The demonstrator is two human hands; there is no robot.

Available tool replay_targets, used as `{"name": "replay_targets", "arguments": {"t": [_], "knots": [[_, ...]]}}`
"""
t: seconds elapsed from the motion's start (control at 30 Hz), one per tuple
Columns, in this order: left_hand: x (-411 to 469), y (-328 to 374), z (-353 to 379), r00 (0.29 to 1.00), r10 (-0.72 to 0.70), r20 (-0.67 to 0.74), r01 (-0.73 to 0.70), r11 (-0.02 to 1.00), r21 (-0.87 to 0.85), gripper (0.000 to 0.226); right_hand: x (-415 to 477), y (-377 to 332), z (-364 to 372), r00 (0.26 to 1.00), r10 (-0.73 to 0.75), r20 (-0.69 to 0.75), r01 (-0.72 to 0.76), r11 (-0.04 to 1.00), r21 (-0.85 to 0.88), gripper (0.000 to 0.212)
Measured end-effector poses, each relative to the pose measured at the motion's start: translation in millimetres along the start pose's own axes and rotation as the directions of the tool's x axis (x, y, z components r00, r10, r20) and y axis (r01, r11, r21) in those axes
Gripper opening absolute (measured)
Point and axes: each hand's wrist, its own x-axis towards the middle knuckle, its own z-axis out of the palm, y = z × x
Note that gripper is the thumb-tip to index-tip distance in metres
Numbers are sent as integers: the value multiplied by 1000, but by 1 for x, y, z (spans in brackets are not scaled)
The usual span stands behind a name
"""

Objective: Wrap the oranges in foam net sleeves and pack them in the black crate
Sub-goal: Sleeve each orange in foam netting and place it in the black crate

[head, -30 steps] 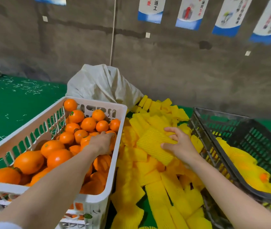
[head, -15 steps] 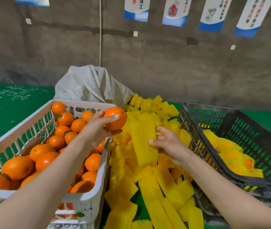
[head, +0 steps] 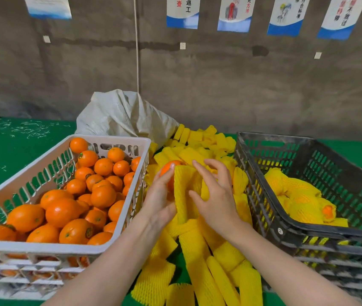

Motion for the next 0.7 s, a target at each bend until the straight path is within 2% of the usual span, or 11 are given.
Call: {"name": "replay_targets", "arguments": {"t": [0.1, 0.17, 0.2, 0.27, 0.33, 0.4, 0.47, 0.6, 0.63, 0.7], "knots": [[-4, -10, 2, 1000, 8, -15, -8, 1000, -16, 77, -6, 0, -2, 980, -172, -102, 159, 979, -125, 33], [-4, -17, 0, 999, 35, -41, -36, 999, -7, 71, -8, 1, -4, 976, -213, -45, 204, 968, -146, 25], [-4, -19, 0, 998, 39, -45, -40, 999, -5, 69, -7, 2, -6, 983, -181, 14, 182, 976, -118, 27], [-5, -23, 1, 999, -2, -36, 1, 1000, -27, 66, -3, 0, -12, 987, -15, 162, 12, 1000, 19, 35], [-7, -25, 3, 998, -55, -18, 54, 998, -45, 57, 4, 0, -19, 966, 110, 233, -152, 973, 171, 29], [-8, -26, 2, 998, -49, -35, 48, 998, -35, 51, 11, 3, -28, 957, 127, 260, -193, 950, 244, 8], [-6, -24, 0, 998, -19, -62, 18, 1000, -9, 49, 14, 6, -36, 913, 150, 381, -290, 893, 345, 8], [-5, -22, 3, 997, 44, -68, -44, 999, 4, 49, 9, 3, -42, 744, 70, 664, -568, 588, 576, 16], [-6, -24, 4, 998, 35, -57, -35, 999, 2, 47, 8, 0, -39, 723, 53, 689, -595, 555, 581, 18], [-8, -29, 7, 999, 6, -47, -6, 1000, -6, 44, 6, -4, -33, 750, 75, 657, -553, 616, 561, 17]]}}
